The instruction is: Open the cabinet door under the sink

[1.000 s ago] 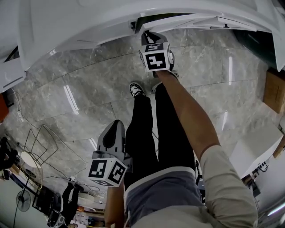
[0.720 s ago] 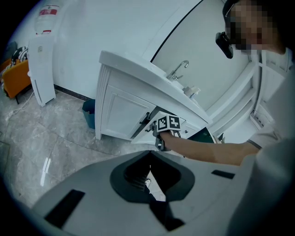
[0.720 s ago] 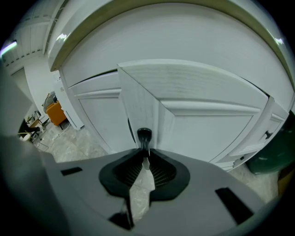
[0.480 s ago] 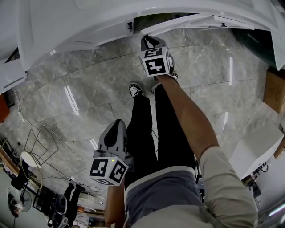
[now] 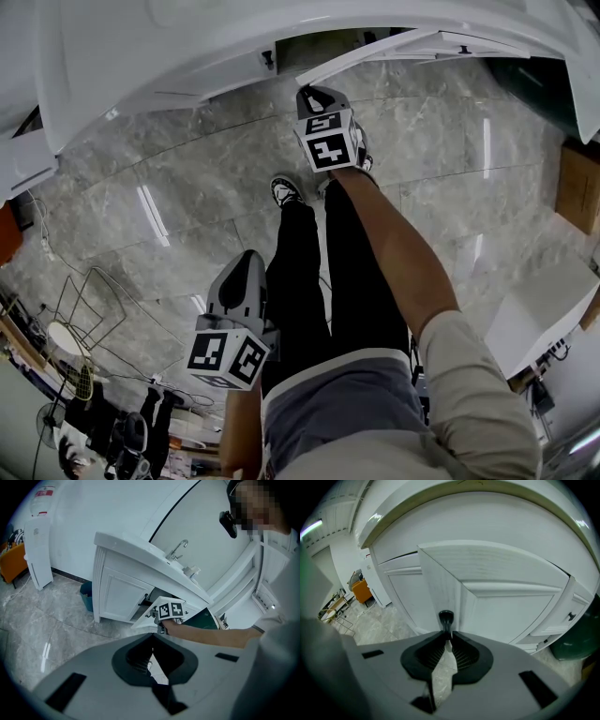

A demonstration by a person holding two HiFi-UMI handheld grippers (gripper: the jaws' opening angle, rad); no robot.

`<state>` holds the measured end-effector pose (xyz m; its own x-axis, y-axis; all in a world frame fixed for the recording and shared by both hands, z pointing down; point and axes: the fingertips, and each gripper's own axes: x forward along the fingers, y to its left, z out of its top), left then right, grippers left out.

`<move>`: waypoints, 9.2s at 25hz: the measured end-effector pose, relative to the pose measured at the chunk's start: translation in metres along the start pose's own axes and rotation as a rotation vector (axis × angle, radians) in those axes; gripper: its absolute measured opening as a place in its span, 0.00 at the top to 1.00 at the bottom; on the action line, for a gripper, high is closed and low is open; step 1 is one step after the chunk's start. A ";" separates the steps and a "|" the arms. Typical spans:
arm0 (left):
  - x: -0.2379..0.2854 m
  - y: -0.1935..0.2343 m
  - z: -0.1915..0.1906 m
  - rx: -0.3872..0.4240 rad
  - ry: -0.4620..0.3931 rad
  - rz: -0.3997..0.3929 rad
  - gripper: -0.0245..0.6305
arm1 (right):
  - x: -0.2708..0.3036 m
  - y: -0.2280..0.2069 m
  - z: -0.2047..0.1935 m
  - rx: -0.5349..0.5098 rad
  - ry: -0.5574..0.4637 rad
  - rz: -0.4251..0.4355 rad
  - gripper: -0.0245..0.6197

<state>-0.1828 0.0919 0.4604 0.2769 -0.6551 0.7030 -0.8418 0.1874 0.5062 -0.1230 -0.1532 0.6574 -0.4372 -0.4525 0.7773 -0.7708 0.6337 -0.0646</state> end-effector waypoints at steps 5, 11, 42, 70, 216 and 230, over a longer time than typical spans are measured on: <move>0.002 -0.006 0.000 0.000 0.013 -0.002 0.96 | -0.003 0.001 -0.003 -0.016 0.005 0.006 0.87; 0.005 -0.009 0.001 0.005 0.007 -0.008 0.96 | -0.007 0.000 -0.009 -0.042 0.010 0.014 0.87; 0.016 -0.033 0.018 0.024 -0.003 -0.023 0.96 | -0.030 -0.002 -0.037 -0.144 0.042 0.063 0.87; 0.028 -0.064 0.016 0.058 0.014 -0.036 0.96 | -0.063 -0.017 -0.078 -0.221 0.070 0.108 0.88; -0.087 -0.190 0.113 0.282 -0.185 -0.248 0.96 | -0.436 -0.068 0.036 0.173 -0.290 0.011 0.94; -0.135 -0.175 0.142 0.259 -0.311 -0.250 0.96 | -0.480 -0.031 0.092 0.093 -0.388 0.042 0.94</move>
<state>-0.1383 0.0436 0.2057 0.3667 -0.8526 0.3724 -0.8660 -0.1666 0.4715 0.0685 -0.0134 0.2287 -0.5976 -0.6423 0.4800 -0.7798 0.6048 -0.1615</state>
